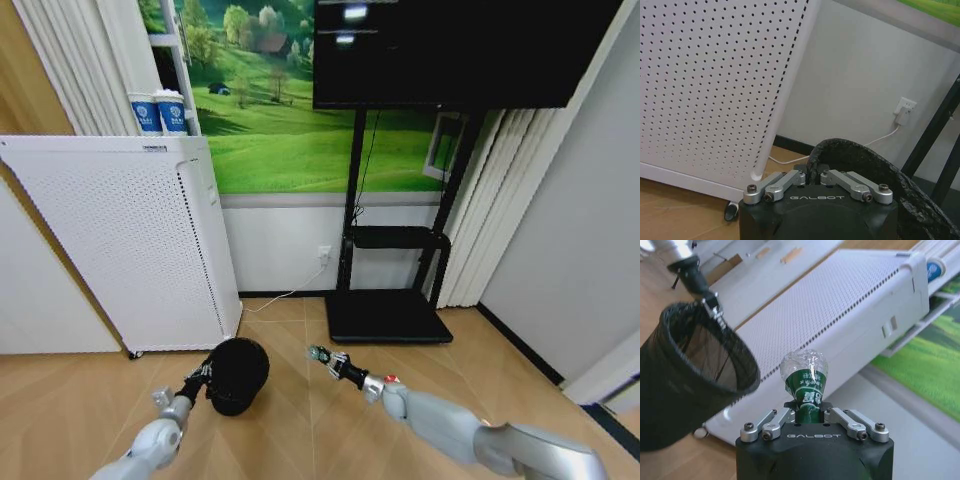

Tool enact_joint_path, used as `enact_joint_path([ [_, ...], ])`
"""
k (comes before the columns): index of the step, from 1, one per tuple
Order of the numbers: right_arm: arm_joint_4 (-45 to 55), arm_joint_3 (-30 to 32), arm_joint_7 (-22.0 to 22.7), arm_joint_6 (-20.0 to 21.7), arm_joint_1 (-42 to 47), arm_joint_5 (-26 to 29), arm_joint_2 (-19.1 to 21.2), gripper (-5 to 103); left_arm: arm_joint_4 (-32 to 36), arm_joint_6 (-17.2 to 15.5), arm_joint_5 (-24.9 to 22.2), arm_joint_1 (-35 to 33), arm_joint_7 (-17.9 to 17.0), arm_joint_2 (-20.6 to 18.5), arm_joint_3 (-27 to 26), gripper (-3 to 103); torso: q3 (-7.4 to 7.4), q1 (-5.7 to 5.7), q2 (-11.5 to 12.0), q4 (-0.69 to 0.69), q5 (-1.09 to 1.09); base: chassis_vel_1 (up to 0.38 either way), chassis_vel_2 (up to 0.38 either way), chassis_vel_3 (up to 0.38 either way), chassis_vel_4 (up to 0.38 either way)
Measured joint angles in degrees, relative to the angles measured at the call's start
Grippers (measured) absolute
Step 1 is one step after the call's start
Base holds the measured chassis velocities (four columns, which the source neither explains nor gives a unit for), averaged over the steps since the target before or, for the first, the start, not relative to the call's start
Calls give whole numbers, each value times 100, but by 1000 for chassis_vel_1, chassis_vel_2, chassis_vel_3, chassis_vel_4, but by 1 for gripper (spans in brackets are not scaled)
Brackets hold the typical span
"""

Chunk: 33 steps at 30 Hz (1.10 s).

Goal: Pick up the trash bin and place the garbage on the floor into it.

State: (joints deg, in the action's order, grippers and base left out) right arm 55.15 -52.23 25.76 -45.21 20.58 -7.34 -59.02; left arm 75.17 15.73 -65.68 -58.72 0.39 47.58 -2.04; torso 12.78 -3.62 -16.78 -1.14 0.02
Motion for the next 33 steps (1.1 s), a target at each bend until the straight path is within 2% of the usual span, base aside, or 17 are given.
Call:
enact_joint_path([
  [2,120,-32,-5,9,-76,16,4,20,-64,-5,-33,101,7,0,59,7,0,0,0,-1,0,0,0,0,0],
  [4,589,-132,-89,-20,-241,146,-23,20,-333,-13,-154,501,57,63,309,7,0,0,0,-1,0,0,0,0,0],
  [9,918,-218,-229,-39,-224,300,-138,20,-541,-31,-216,816,103,208,514,7,0,0,0,-2,0,0,0,0,0],
  [14,1004,-278,-262,-46,-37,392,-513,20,-684,-45,-196,1062,112,431,797,7,0,0,0,-3,0,0,0,0,0],
  [22,966,-319,-264,-47,-15,390,-704,20,-588,-54,-164,1070,68,497,923,7,0,0,0,-2,-1,0,0,0,0],
  [27,772,-428,-246,-55,-25,452,-1120,20,-349,-53,-52,970,-32,621,1138,7,0,0,0,-3,-1,0,0,0,0],
  [28,548,-523,-241,-56,-32,484,-1368,20,-120,-51,47,814,-59,694,1215,7,0,0,0,-1,0,0,0,0,0],
  [29,548,-523,-241,-56,-32,484,-1368,20,-120,-51,47,814,-59,694,1215,7,0,0,0,-1,0,0,0,0,0],
  [31,211,-641,-181,-56,7,500,-1659,20,218,-38,153,601,-63,723,1262,7,0,0,1,-2,-3,0,0,0,0],
  [33,125,-701,-161,-63,-7,533,-1706,20,342,-39,181,522,-55,707,1261,7,0,1,0,-2,-1,0,0,0,0],
])
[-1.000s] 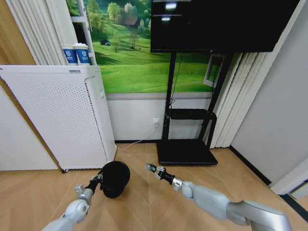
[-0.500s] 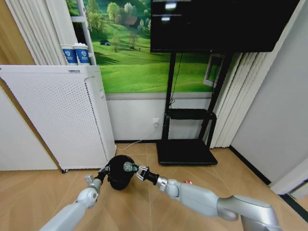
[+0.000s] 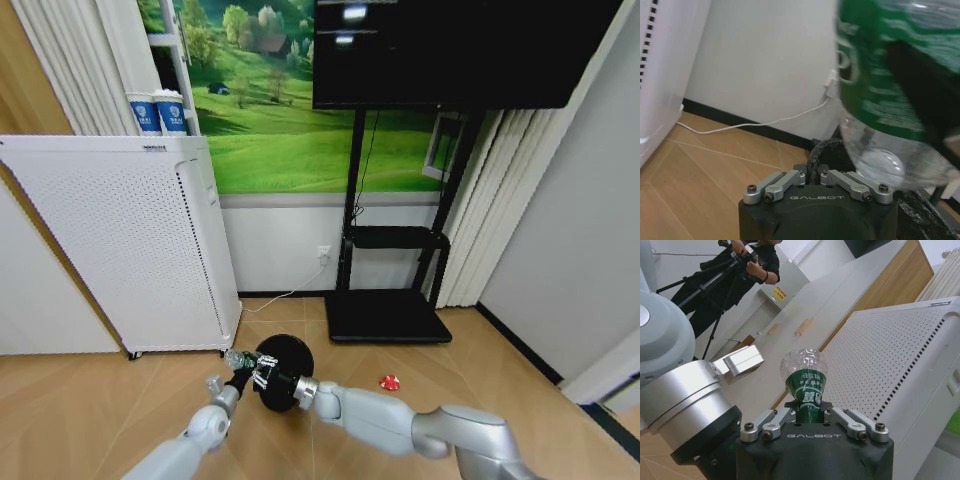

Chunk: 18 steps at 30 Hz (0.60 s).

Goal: Pick up the trash bin and place the garbage on the floor into it.

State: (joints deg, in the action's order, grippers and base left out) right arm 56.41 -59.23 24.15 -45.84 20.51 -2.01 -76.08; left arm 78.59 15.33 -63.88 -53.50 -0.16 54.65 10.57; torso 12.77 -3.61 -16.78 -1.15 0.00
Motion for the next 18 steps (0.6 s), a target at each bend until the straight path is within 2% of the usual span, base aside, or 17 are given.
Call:
enact_joint_path([
  [3,-148,-42,-20,-4,-32,127,-20,20,203,-1,45,-182,66,-77,-103,7,0,0,0,0,0,0,0,0,0],
  [4,-223,-34,-34,-3,-34,185,-10,30,277,3,76,-302,92,-104,-211,7,0,0,0,0,0,0,0,0,0],
  [5,-273,-17,-47,-1,-30,226,9,36,317,14,99,-388,112,-114,-293,7,0,0,0,1,0,0,0,0,0],
  [7,-289,-12,-51,2,-26,243,19,36,337,21,109,-425,122,-121,-326,7,0,0,0,1,0,0,0,0,0],
  [8,-326,9,-59,3,-4,296,63,40,396,37,148,-536,156,-148,-415,7,0,0,0,0,0,0,0,0,0],
  [9,-326,9,-59,3,-4,296,63,40,396,37,148,-536,156,-148,-415,7,0,0,0,0,0,0,0,0,0],
  [10,-332,17,-61,3,7,318,98,46,415,43,171,-593,178,-167,-456,7,0,0,0,0,0,0,0,0,0],
  [11,-333,42,-61,3,41,333,146,57,430,48,195,-646,192,-178,-506,7,0,0,0,0,0,0,0,0,0],
  [12,-333,42,-61,3,41,333,146,57,430,48,195,-646,192,-178,-506,7,0,0,0,0,0,0,0,0,0],
  [13,-325,77,-35,3,98,336,182,62,448,64,202,-678,202,-181,-546,7,0,0,0,0,0,0,0,0,0],
  [15,-315,82,-24,3,116,336,196,62,456,69,203,-690,206,-185,-556,7,0,0,0,0,-1,0,0,0,0],
  [16,-283,95,4,3,142,335,233,73,482,72,212,-713,210,-194,-565,7,0,0,0,0,0,0,0,0,0],
  [17,-260,107,34,3,149,332,255,73,500,74,220,-725,210,-201,-568,7,0,0,0,0,0,0,0,0,0],
  [18,-238,121,64,4,152,330,274,79,515,75,223,-732,210,-206,-572,7,0,0,0,0,0,0,0,0,0],
])
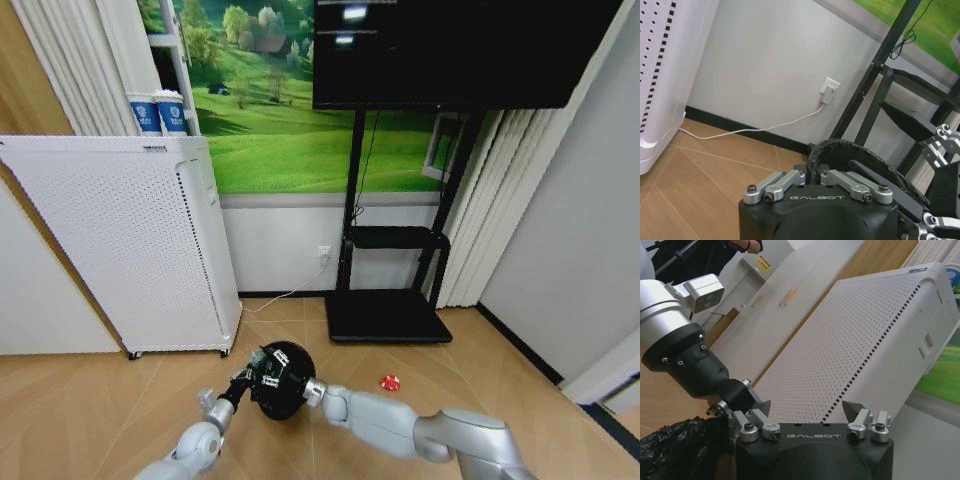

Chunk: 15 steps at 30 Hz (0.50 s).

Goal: Pick up the trash bin and place the garbage on the floor into it.

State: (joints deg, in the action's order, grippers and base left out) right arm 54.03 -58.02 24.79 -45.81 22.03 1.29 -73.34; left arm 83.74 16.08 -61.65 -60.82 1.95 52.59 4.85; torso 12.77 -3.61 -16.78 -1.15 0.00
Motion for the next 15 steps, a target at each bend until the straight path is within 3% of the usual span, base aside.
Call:
enact_joint_path([
  [1,0,0,0,0,0,0,0,79,0,0,0,0,0,0,0,7,0,0,0,0,0,0,0,0,0],
  [4,107,85,163,4,-12,21,98,94,51,13,7,-53,-2,-28,-100,7,0,0,0,0,0,0,0,0,0],
  [13,79,274,251,56,-197,444,546,100,110,20,-46,-281,22,-318,-560,7,0,0,0,1,-1,0,0,0,0],
  [15,-82,322,163,249,-144,888,878,100,122,52,-44,-446,19,-429,-760,7,-1,0,-1,-1,4,0,0,0,0],
])
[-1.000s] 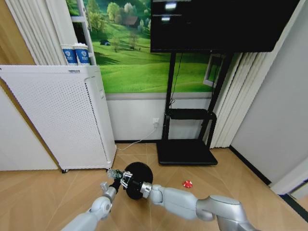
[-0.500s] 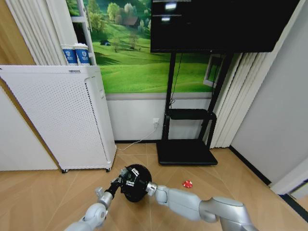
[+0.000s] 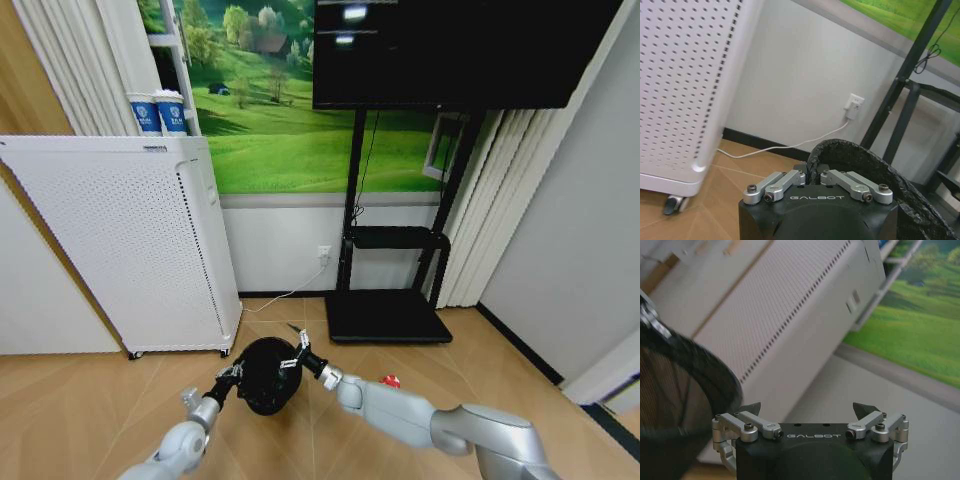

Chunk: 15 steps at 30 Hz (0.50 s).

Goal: Pick up the trash bin and place the garbage on the floor into it.

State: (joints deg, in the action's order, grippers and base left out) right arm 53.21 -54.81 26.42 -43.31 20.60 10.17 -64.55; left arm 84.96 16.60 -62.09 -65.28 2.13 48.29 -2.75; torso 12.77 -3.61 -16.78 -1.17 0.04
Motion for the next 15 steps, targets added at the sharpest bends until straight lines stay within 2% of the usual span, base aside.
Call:
enact_joint_path([
  [2,-84,33,-7,25,49,56,30,100,8,16,8,-62,0,-15,-65,7,0,0,0,-1,-1,0,0,0,0],
  [3,-223,67,-36,55,128,130,98,100,31,37,16,-190,10,-28,-180,7,1,0,1,2,-9,0,0,0,0],
  [5,-294,94,-65,78,205,242,209,100,34,43,18,-262,21,-32,-234,7,1,0,0,2,-8,0,0,0,0],
  [6,-309,123,-103,110,310,401,344,100,34,57,28,-349,55,-24,-279,7,1,0,0,1,0,0,0,0,0],
  [7,-326,144,-118,111,376,459,399,100,41,63,37,-416,73,-14,-311,7,0,0,0,-1,-3,0,0,0,0],
  [15,-357,132,-166,103,454,501,388,100,176,87,129,-866,135,46,-596,7,1,0,0,3,-5,-25,-23,24,19],
])
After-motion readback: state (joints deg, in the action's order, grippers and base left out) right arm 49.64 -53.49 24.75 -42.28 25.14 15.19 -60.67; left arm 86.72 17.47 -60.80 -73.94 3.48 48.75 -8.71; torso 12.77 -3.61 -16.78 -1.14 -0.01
